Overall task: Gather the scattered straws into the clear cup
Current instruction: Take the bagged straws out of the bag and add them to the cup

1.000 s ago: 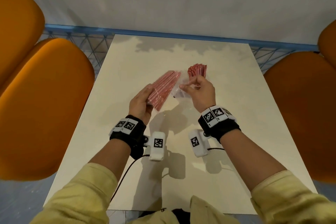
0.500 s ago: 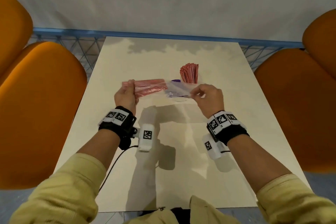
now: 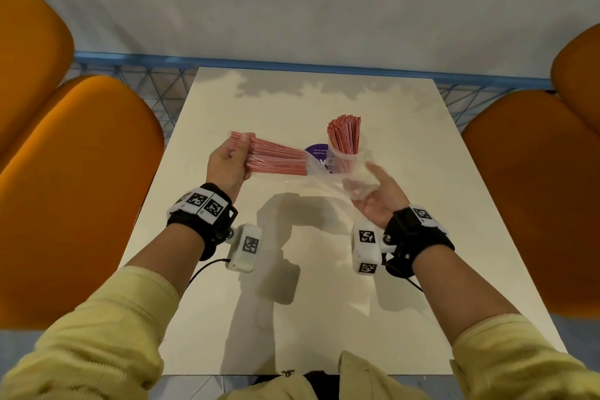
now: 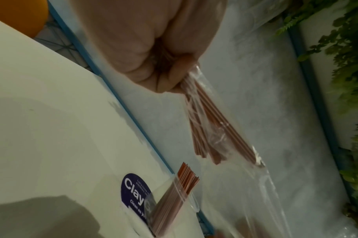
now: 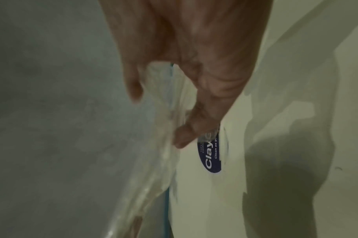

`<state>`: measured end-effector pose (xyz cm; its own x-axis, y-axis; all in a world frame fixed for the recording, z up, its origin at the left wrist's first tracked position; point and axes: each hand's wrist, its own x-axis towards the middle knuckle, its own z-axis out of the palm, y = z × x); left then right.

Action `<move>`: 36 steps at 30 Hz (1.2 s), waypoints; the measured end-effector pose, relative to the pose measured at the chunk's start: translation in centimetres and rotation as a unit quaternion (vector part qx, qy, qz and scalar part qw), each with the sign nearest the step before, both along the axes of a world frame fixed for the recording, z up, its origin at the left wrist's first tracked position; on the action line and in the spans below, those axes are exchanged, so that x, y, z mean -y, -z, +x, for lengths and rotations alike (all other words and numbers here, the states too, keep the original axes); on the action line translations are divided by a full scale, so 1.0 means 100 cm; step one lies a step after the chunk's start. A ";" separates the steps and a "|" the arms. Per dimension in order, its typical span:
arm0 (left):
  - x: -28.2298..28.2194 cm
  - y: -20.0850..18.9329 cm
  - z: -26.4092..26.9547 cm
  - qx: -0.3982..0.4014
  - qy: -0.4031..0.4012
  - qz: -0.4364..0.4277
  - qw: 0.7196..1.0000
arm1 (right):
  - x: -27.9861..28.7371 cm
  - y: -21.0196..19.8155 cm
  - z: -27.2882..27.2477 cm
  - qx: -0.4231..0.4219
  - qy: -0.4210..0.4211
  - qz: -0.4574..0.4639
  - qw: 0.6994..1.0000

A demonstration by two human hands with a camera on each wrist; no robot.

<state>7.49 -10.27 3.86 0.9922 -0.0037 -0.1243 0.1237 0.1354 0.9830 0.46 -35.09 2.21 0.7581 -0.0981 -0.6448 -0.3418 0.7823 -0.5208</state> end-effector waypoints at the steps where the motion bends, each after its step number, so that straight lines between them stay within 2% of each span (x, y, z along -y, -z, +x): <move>1: -0.001 0.000 0.001 -0.001 -0.006 0.003 1.000 | 0.002 0.000 0.002 0.013 0.001 -0.032 0.999; 4: -0.004 -0.001 0.002 0.000 -0.016 0.021 1.000 | 0.011 0.006 0.004 0.033 0.043 -0.107 0.993; 8: -0.001 -0.010 0.004 0.018 -0.013 0.087 0.996 | 0.007 0.005 -0.001 0.013 -0.012 -0.174 0.985; 12: 0.002 -0.026 0.008 0.055 -0.013 0.136 0.989 | -0.007 0.007 -0.001 -0.005 -0.002 -0.210 0.978; 16: 0.006 -0.042 0.011 0.108 0.005 0.172 0.979 | -0.018 0.013 -0.001 -0.013 0.016 -0.184 0.983; 21: 0.011 -0.056 0.016 0.151 -0.025 0.206 0.966 | -0.028 0.017 -0.001 0.008 -0.017 -0.090 0.996; 24: 0.013 -0.061 0.015 0.157 -0.029 0.224 0.962 | -0.029 0.015 0.000 0.015 -0.044 -0.078 0.996; 27: 0.012 -0.066 0.015 0.169 0.009 0.230 0.958 | -0.028 0.012 0.000 0.006 -0.025 -0.088 0.996; 30: 0.017 -0.076 0.015 0.178 0.041 0.244 0.952 | -0.028 0.009 0.001 -0.009 0.007 -0.054 0.998; 36: 0.033 -0.099 0.010 0.177 0.026 0.213 0.961 | -0.038 0.002 0.004 -0.031 0.062 0.000 0.998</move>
